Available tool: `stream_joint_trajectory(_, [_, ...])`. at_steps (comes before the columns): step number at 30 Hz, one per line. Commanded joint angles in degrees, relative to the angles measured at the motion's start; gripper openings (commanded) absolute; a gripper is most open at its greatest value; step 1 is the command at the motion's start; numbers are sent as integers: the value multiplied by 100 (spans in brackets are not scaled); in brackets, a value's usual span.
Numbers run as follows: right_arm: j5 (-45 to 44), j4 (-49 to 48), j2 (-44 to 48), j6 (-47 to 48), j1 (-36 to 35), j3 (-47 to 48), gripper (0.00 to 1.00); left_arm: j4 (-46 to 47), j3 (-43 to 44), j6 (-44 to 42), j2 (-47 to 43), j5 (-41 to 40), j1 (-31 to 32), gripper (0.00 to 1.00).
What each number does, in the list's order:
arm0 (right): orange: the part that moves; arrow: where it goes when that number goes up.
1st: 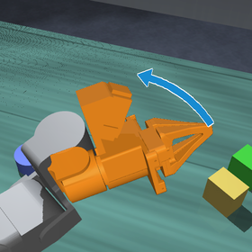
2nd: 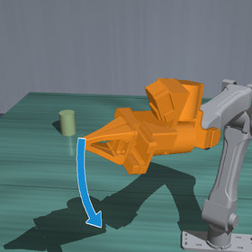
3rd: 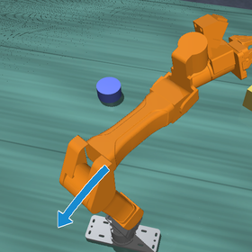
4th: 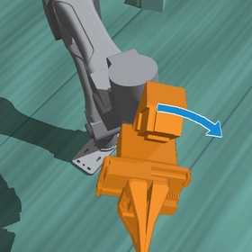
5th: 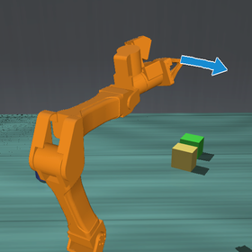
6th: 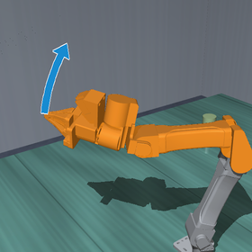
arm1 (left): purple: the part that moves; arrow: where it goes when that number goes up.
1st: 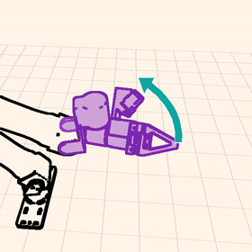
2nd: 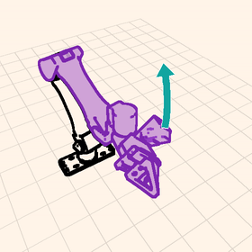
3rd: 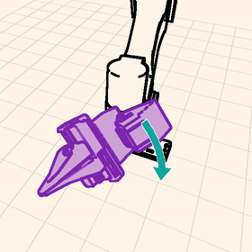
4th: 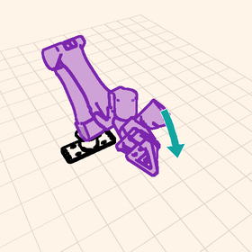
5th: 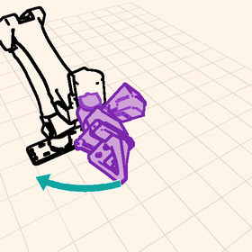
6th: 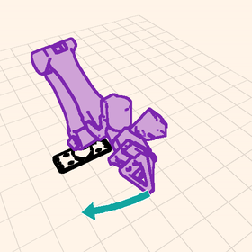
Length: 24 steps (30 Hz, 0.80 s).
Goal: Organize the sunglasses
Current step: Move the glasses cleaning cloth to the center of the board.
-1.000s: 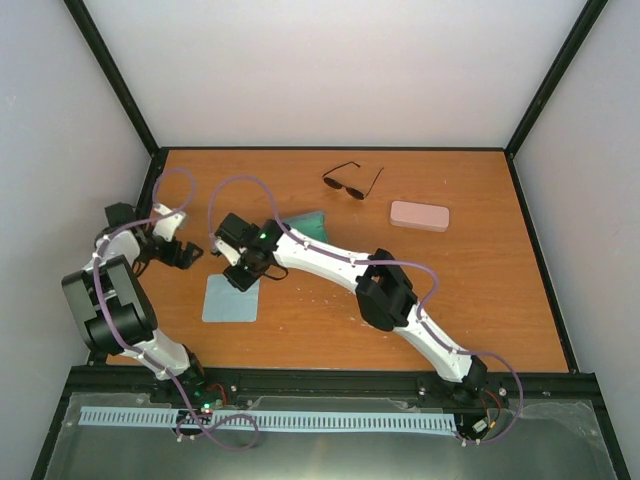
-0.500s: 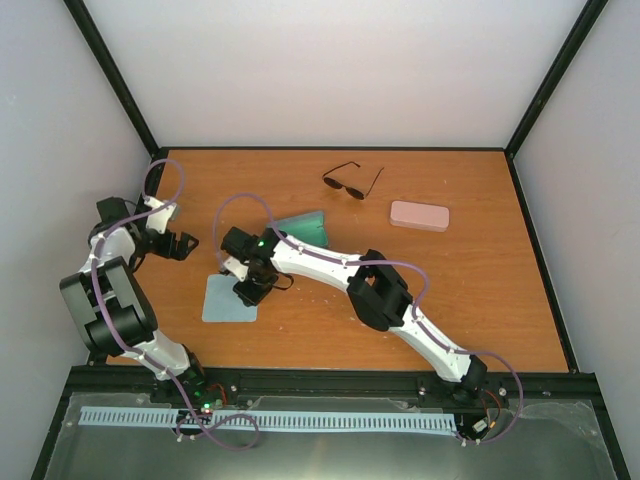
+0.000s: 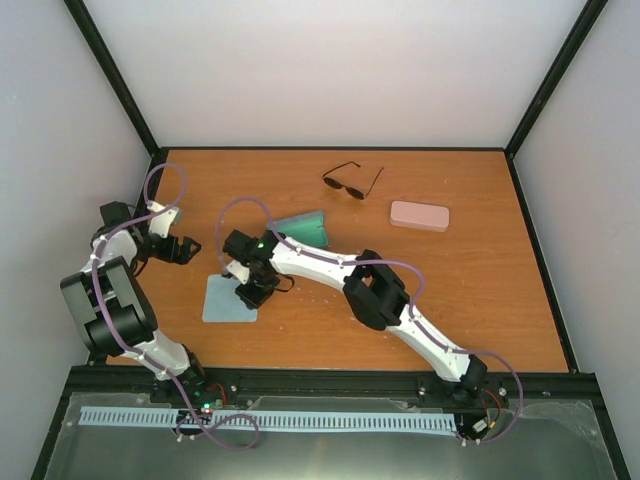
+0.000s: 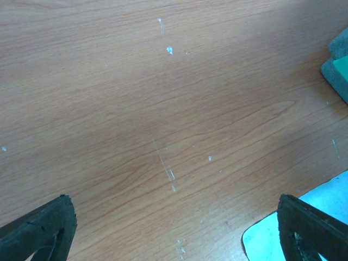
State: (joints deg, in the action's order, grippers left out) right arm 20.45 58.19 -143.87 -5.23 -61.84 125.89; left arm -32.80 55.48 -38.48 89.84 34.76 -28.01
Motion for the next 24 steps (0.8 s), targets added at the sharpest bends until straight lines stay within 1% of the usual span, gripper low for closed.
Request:
stream_joint_trajectory(1, [-153, 320, -166, -32, 72, -37, 10, 57, 53, -76, -89, 77, -29, 99])
stream_joint_trajectory(6, [-288, 253, 109, -35, 151, -758, 8, 57, 156, -133, -42, 66, -31, 99])
stream_joint_trajectory(12, [-307, -126, 700, -206, 252, -1817, 7, -125, 274, -244, 20, 153, 58, 100])
stream_joint_trajectory(17, [-403, -323, 1185, -315, 324, -2692, 6, -286, 96, -375, -108, 205, 549, 100])
stream_joint_trajectory(24, [-522, -685, 2006, -570, 621, -3966, 6, -401, -145, -207, -243, 545, 1209, 99])
